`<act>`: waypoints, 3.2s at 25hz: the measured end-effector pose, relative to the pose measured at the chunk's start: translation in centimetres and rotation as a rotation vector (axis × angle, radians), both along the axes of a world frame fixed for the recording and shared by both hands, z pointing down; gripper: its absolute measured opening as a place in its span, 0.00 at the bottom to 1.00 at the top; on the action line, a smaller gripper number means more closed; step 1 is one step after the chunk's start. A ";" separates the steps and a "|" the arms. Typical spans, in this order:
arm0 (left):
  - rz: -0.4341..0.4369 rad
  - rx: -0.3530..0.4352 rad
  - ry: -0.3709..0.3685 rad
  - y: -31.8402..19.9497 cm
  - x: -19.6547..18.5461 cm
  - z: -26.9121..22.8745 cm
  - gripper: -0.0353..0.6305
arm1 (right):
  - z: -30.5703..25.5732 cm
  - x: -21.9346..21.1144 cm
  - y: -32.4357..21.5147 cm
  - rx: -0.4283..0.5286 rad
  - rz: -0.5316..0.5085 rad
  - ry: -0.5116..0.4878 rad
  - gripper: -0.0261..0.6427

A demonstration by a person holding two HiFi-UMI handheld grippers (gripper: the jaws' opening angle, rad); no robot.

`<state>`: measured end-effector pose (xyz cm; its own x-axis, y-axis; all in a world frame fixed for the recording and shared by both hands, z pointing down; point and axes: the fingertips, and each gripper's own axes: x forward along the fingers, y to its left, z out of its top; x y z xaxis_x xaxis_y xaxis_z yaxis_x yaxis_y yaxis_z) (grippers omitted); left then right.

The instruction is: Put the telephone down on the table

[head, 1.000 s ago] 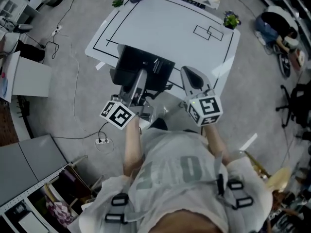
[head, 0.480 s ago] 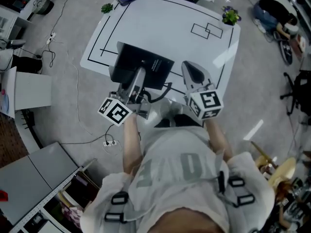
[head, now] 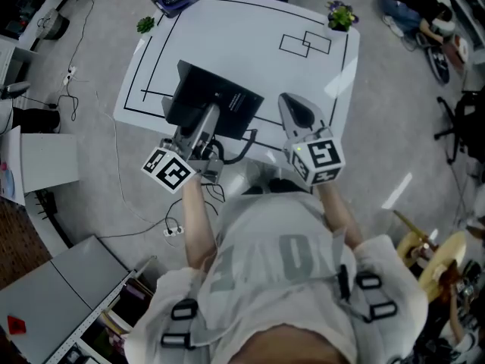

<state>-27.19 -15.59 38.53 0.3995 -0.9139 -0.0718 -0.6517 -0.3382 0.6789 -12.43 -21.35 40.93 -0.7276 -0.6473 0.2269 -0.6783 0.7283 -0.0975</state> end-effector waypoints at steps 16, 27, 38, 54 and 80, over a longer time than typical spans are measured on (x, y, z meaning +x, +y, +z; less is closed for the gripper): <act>0.494 -0.201 0.006 -6.5 7.2 5.5 0.30 | 2.6 5.5 0.3 -0.065 0.139 0.021 0.05; 0.768 -0.317 -0.058 -8.6 12.5 9.8 0.30 | 4.2 8.4 0.1 -0.120 0.247 0.028 0.05; 0.870 -0.414 0.002 -10.6 14.6 13.5 0.30 | 6.3 10.4 -1.1 -0.182 0.334 0.032 0.05; 0.913 -0.494 0.050 -12.3 15.3 14.7 0.30 | 7.5 9.7 -2.8 -0.216 0.344 0.034 0.05; 0.805 -0.640 -0.020 -12.4 14.5 16.4 0.41 | 7.2 9.7 -1.3 -0.220 0.309 0.059 0.05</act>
<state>-12.72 -28.04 54.94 0.9064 -0.2391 0.3482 -0.4050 -0.2582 0.8771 -2.72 -22.63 48.12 -0.4872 -0.7654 0.4204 -0.8718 0.4547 -0.1824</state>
